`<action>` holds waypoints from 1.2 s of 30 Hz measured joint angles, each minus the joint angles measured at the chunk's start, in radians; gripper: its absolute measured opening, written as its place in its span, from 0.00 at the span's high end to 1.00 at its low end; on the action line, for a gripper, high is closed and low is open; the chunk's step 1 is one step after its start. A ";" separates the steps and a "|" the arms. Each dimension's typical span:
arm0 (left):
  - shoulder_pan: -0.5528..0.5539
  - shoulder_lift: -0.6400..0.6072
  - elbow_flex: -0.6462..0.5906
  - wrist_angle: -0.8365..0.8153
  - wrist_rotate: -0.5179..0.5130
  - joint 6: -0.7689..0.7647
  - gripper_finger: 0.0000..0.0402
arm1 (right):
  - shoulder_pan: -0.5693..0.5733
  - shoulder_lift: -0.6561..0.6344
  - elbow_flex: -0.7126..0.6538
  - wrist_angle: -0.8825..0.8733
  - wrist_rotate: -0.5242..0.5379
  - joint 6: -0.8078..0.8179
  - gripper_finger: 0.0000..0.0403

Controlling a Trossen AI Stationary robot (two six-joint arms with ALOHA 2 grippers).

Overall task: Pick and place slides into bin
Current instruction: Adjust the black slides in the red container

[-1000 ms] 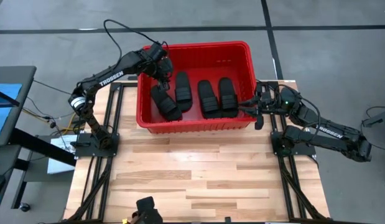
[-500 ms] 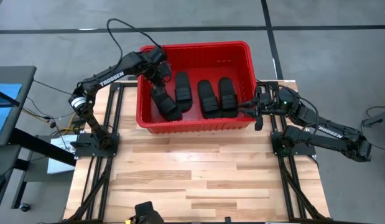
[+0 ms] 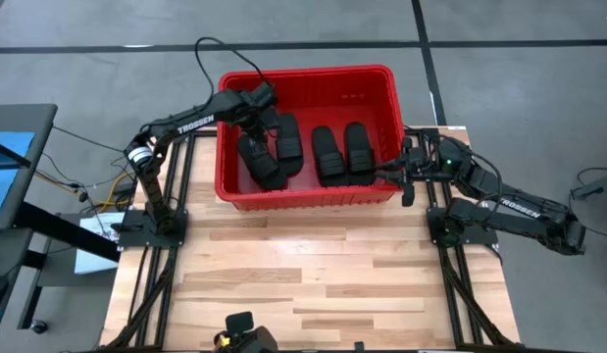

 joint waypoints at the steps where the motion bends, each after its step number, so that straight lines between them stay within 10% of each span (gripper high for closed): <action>1: 0.000 0.002 0.000 0.002 -0.001 -0.005 0.61 | 0.000 0.000 0.000 -0.008 0.000 -0.009 0.81; 36: -0.007 0.016 0.000 0.051 0.096 0.000 0.61 | 0.000 0.000 0.000 -0.040 0.000 -0.053 0.81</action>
